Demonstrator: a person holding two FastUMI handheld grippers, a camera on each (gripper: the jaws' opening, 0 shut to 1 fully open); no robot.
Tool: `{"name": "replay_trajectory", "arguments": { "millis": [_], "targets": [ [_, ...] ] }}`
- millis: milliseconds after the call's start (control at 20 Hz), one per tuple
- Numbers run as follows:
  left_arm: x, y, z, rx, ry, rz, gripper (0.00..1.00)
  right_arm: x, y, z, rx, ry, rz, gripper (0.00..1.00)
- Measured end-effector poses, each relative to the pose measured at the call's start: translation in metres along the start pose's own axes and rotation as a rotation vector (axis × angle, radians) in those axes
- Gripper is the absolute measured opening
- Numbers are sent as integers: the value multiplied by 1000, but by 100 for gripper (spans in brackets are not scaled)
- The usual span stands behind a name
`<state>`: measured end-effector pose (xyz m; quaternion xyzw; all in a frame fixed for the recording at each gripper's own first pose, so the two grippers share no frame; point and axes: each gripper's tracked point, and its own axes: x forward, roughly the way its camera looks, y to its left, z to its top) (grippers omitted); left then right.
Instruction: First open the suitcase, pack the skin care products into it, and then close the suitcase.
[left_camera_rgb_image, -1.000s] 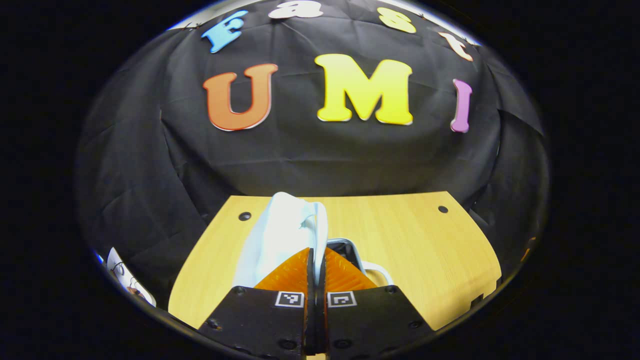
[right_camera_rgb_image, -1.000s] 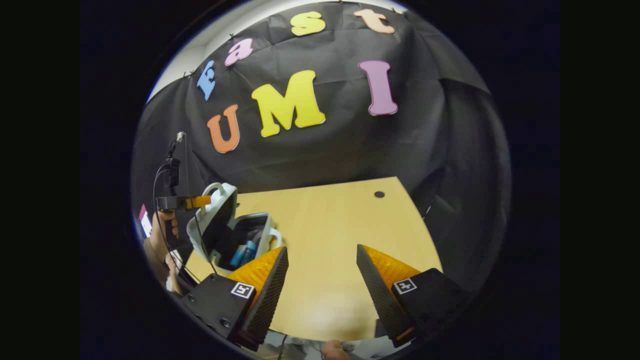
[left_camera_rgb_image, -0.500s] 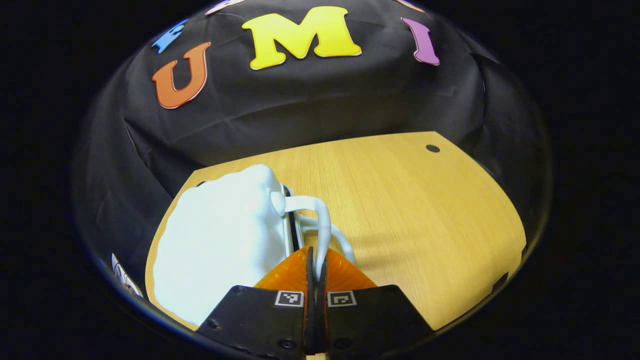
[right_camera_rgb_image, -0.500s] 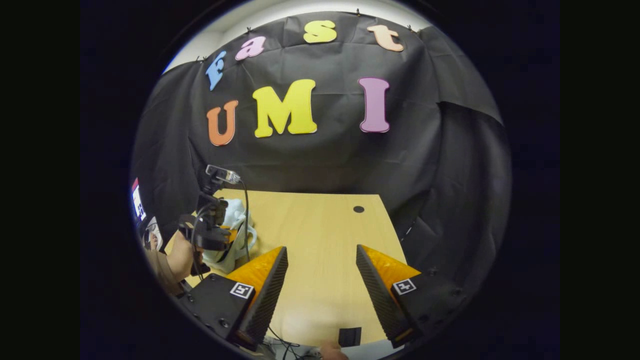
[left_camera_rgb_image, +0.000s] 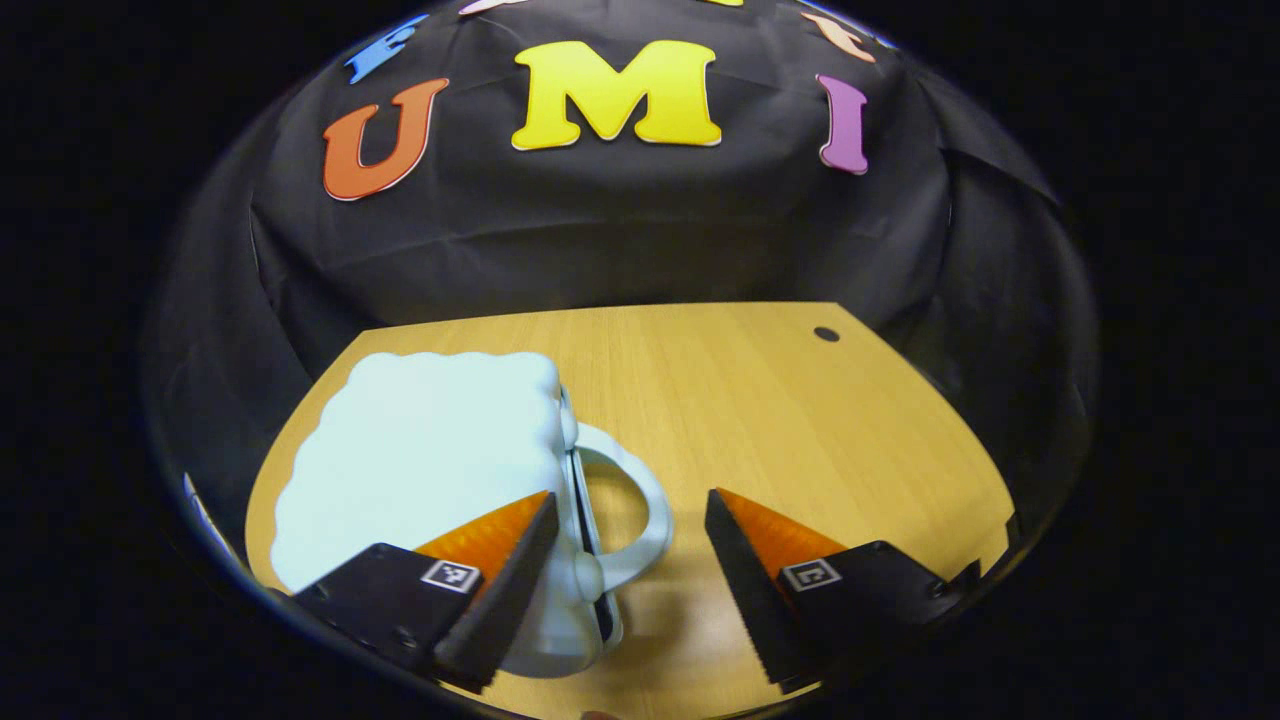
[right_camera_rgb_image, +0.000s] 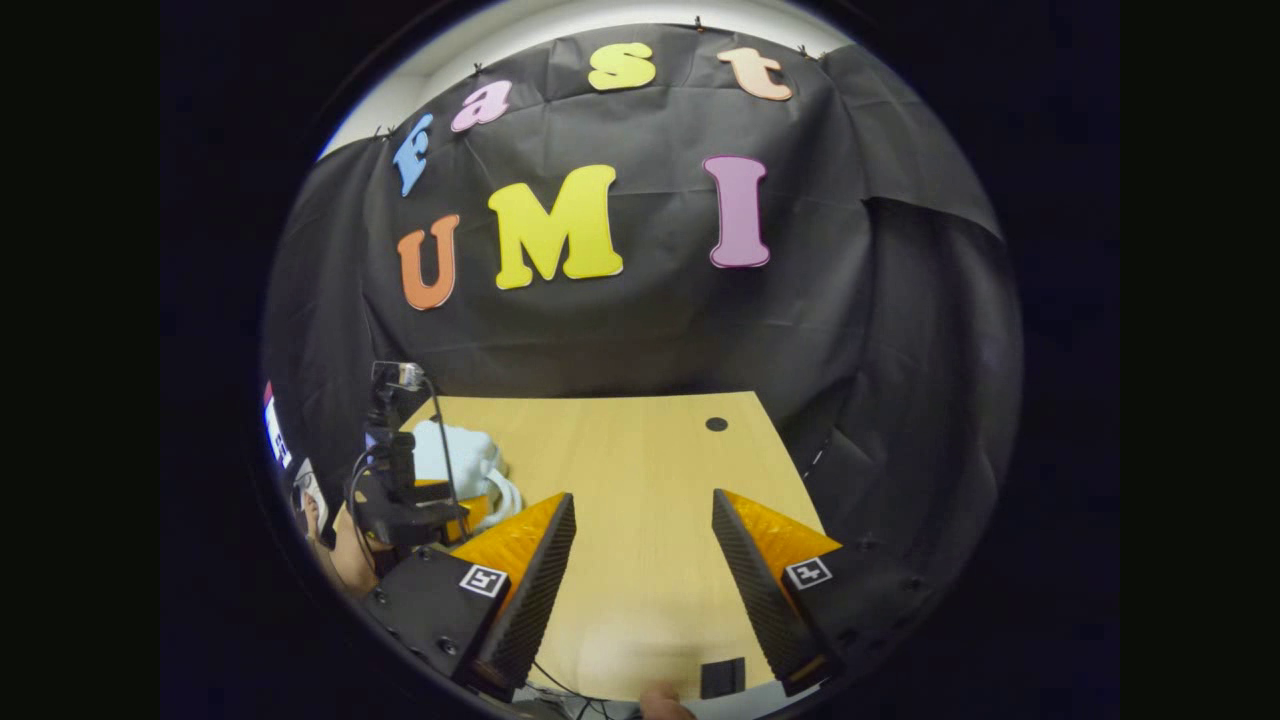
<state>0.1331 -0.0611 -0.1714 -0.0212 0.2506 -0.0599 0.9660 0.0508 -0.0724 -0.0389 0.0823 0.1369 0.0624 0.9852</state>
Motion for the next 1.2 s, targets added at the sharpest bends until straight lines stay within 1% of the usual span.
{"name": "replay_trajectory", "arguments": {
  "millis": [50, 100, 150, 200, 350, 400, 450, 500, 550, 650, 700, 750, 800, 850, 1000, 1200],
  "targets": [
    [-11, 5, 2, -15, -4, 26, 100, 0, 6, 5, 3, -11, -3, 82],
    [-26, 12, 10, -24, -28, 55, 100, -1, 12, 11, -6, -34, -15, 78],
    [-43, 20, 23, -26, -66, 78, 100, -3, 17, 20, -20, -64, -29, 82],
    [-61, 24, 35, -22, -110, 95, 99, -7, 26, 26, -31, -91, -39, 82],
    [-119, 47, 76, 31, -228, 160, 99, -15, 51, 40, -45, -150, -55, 82],
    [-137, 53, 90, 54, -273, 179, 99, -17, 57, 43, -44, -166, -66, 77],
    [-154, 58, 101, 73, -308, 189, 99, -19, 64, 46, -37, -178, -72, 77],
    [-173, 63, 111, 90, -340, 202, 99, -22, 72, 49, -29, -195, -74, 82],
    [-181, 68, 119, 92, -363, 207, 99, -23, 77, 52, -24, -209, -82, 82],
    [-195, 65, 132, 74, -402, 181, 99, -26, 93, 53, -25, -224, -73, 82],
    [-199, 65, 136, 73, -417, 175, 99, -26, 98, 53, -36, -225, -70, 78],
    [-204, 66, 142, 75, -441, 168, 99, -27, 104, 55, -45, -230, -68, 82],
    [-207, 67, 144, 76, -458, 167, 99, -27, 107, 55, -54, -230, -69, 77],
    [-209, 67, 148, 76, -472, 163, 99, -27, 110, 56, -64, -231, -69, 82],
    [-210, 62, 152, 74, -499, 134, 99, -26, 118, 62, -77, -238, -67, 82],
    [-210, 68, 154, 68, -501, 140, 99, -25, 124, 67, -81, -248, -61, 82]
  ]
}}
